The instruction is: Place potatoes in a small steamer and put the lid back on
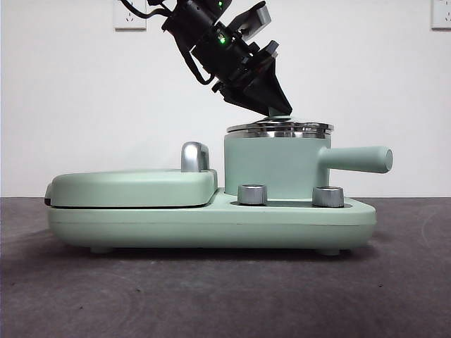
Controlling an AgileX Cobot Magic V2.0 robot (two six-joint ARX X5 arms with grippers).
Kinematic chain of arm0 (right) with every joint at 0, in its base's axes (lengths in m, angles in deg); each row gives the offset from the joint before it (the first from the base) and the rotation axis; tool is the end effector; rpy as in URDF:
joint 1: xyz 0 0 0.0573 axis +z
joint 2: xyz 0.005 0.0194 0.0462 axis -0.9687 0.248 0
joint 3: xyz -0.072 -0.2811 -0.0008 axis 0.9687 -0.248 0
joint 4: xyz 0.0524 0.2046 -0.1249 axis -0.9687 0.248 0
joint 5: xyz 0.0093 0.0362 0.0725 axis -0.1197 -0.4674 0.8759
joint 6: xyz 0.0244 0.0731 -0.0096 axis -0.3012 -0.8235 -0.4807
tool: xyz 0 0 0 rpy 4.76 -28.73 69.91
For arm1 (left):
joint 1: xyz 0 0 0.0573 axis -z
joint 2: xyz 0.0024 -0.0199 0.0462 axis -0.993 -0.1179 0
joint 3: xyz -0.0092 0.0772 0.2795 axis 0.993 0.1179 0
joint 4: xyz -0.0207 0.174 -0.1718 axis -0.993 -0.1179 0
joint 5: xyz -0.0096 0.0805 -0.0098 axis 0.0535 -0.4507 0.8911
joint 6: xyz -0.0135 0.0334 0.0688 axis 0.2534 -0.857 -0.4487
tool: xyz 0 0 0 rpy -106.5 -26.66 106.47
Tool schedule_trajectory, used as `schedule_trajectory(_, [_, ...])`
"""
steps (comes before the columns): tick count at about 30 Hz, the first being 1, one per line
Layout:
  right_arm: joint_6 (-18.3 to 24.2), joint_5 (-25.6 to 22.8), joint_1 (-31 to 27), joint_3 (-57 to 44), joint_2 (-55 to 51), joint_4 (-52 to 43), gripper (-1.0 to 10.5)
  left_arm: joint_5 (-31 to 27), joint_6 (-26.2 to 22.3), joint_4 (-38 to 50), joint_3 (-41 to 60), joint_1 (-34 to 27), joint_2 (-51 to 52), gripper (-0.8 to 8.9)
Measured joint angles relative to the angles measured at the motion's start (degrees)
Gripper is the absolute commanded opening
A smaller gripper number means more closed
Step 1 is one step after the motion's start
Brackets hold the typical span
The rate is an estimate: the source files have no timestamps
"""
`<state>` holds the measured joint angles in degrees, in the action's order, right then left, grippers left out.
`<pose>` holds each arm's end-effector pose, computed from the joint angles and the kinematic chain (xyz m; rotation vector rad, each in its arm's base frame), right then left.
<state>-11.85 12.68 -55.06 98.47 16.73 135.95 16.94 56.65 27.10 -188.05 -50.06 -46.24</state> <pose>0.0096 0.0125 0.3216 0.1826 0.5001 0.4282 0.4121 -0.3019 0.3028 0.3702 0.5020 -1.1043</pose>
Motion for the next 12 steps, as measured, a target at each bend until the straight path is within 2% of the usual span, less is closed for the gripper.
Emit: schedule_trajectory(12, [-0.1, 0.0, 0.0, 0.0, 0.0, 0.0, 4.2, 1.2, 0.4, 0.0, -0.3, -1.2, -0.6, 0.15])
